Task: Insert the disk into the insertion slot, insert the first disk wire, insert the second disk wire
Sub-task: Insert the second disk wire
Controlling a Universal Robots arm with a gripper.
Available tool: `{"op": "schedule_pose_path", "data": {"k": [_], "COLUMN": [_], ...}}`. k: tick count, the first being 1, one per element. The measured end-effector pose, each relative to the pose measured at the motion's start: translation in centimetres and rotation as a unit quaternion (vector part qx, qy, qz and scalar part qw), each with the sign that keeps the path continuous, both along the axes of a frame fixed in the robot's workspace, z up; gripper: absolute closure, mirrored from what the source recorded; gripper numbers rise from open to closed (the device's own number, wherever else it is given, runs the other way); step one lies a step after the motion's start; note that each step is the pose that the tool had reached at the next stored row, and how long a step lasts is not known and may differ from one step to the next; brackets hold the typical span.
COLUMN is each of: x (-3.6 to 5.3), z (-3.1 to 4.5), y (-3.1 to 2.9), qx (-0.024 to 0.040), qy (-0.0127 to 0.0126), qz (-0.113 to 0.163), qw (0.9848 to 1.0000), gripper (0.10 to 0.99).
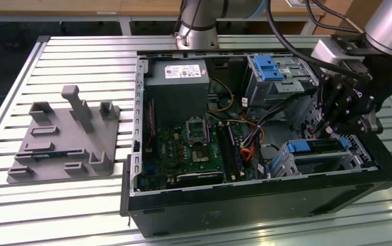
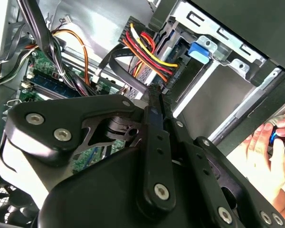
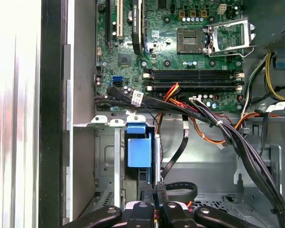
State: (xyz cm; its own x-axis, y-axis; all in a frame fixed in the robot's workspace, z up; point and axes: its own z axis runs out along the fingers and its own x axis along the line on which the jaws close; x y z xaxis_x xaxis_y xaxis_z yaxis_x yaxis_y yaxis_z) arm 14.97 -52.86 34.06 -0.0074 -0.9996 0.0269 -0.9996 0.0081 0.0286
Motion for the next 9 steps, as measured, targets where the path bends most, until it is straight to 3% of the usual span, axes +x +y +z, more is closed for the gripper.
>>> {"op": "schedule_pose_path", "data": {"k": [9], "x": [0.00], "z": [-0.04], "y": [-0.18], "qx": [0.0003], "qy": [0.0000], "qz": [-0.002], "qw": [1.0000], "gripper": [0.941]}}
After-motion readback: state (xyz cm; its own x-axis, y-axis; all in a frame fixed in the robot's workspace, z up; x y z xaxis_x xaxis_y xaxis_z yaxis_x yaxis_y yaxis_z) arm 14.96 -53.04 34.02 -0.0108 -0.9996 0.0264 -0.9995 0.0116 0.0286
